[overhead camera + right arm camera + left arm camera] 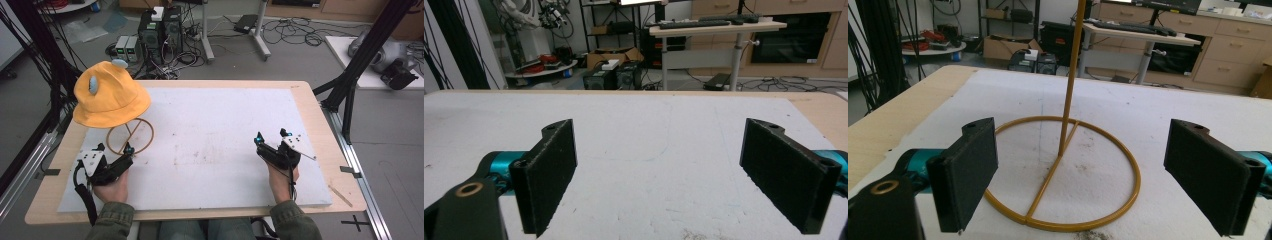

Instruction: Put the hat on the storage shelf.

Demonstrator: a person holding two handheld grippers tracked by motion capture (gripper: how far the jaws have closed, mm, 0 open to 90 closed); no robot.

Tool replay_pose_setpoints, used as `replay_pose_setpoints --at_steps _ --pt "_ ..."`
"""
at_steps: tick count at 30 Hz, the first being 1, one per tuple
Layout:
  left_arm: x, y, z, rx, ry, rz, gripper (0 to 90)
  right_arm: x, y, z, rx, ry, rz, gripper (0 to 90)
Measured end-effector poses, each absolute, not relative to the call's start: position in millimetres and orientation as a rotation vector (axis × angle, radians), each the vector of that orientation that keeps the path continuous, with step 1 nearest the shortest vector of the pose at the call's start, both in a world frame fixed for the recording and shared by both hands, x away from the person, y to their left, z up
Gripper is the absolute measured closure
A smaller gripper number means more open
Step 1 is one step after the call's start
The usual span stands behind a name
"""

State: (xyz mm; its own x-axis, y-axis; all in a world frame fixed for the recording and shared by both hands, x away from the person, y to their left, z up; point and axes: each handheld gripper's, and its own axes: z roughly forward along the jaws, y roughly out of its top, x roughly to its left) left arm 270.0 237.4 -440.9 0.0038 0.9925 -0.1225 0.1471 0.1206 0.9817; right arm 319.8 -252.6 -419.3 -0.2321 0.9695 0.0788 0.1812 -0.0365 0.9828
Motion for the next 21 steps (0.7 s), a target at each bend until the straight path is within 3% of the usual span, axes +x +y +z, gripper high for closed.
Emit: replay_pose_setpoints --at_steps 21 --pt "267.0 239.8 -440.2 1.223 1.364 1.031 14.3 321.4 -254.7 -419.7 1.280 1.476 1.344 14.5"
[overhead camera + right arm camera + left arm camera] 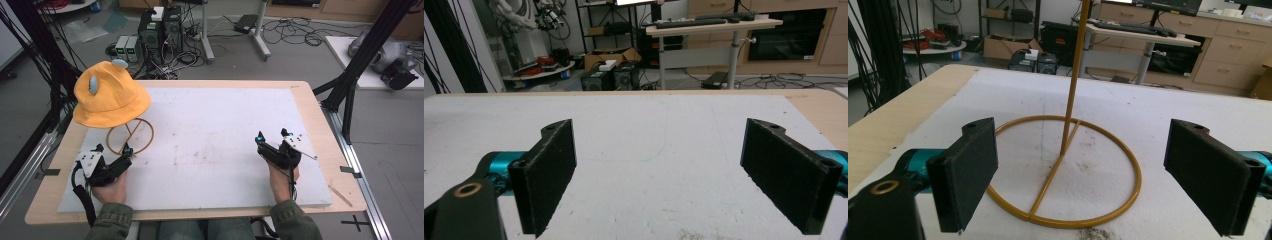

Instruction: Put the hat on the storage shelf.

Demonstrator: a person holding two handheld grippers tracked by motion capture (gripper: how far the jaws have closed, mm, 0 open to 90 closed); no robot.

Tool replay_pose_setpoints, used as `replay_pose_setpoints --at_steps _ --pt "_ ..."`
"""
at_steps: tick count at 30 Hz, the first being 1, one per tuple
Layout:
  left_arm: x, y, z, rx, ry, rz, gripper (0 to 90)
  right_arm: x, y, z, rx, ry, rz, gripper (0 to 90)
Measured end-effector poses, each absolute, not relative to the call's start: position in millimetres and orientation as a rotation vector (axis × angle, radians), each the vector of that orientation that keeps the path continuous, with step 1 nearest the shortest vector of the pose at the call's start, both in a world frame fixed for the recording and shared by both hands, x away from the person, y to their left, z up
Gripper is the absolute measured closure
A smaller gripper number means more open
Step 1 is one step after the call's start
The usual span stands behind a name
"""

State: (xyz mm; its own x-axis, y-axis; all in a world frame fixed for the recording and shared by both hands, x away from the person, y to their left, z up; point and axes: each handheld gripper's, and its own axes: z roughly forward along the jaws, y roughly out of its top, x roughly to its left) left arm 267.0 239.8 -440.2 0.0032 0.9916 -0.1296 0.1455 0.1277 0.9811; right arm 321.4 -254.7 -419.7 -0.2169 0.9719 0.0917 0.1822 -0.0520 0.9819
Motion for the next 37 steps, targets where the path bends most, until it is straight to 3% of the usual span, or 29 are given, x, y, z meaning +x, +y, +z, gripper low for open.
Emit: replay_pose_setpoints --at_steps 37 --pt "269.0 239.1 -441.5 1.231 1.361 1.010 14.3 322.9 -256.9 -421.0 1.311 1.483 1.344 14.5"
